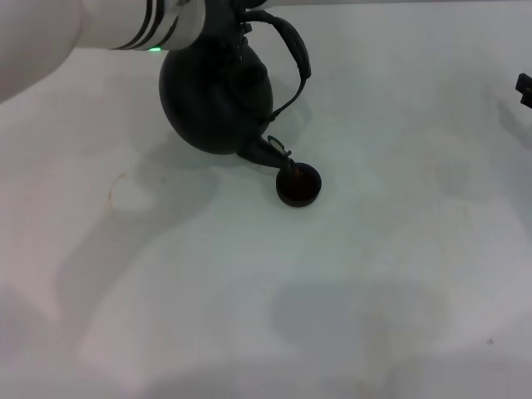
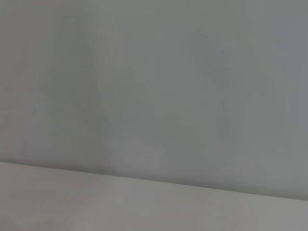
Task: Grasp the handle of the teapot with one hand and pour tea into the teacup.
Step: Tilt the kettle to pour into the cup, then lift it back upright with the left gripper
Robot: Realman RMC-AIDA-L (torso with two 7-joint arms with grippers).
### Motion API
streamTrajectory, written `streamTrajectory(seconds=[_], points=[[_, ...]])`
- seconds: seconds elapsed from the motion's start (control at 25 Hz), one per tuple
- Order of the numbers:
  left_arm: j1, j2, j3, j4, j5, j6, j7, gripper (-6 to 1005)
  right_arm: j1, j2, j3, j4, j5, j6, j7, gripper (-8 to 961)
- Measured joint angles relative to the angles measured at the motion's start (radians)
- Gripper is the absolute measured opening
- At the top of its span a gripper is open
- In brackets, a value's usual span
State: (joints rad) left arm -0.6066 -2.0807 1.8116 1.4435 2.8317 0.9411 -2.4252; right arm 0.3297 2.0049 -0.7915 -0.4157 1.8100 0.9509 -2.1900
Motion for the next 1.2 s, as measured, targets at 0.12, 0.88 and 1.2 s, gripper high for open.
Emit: streamTrajectory(seconds=[0.12, 0.88, 1.2], points=[[0.001, 0.001, 0.000, 0.000, 0.000, 0.005, 0.002, 117, 0.002, 0.000, 0.000, 0.000, 0.000, -0.004, 0.000, 845], [-0.015, 0.005, -0.006, -0.006, 0.002, 0.015, 0.009, 116, 0.008, 0.002, 0.002, 0.000, 0.005, -0.008, -0.002, 845], [-0.021, 0.006, -0.006, -0.008, 0.002, 0.024, 0.009, 117, 0.008, 0.002, 0.002, 0.001, 0.008, -0.016, -0.010, 845]])
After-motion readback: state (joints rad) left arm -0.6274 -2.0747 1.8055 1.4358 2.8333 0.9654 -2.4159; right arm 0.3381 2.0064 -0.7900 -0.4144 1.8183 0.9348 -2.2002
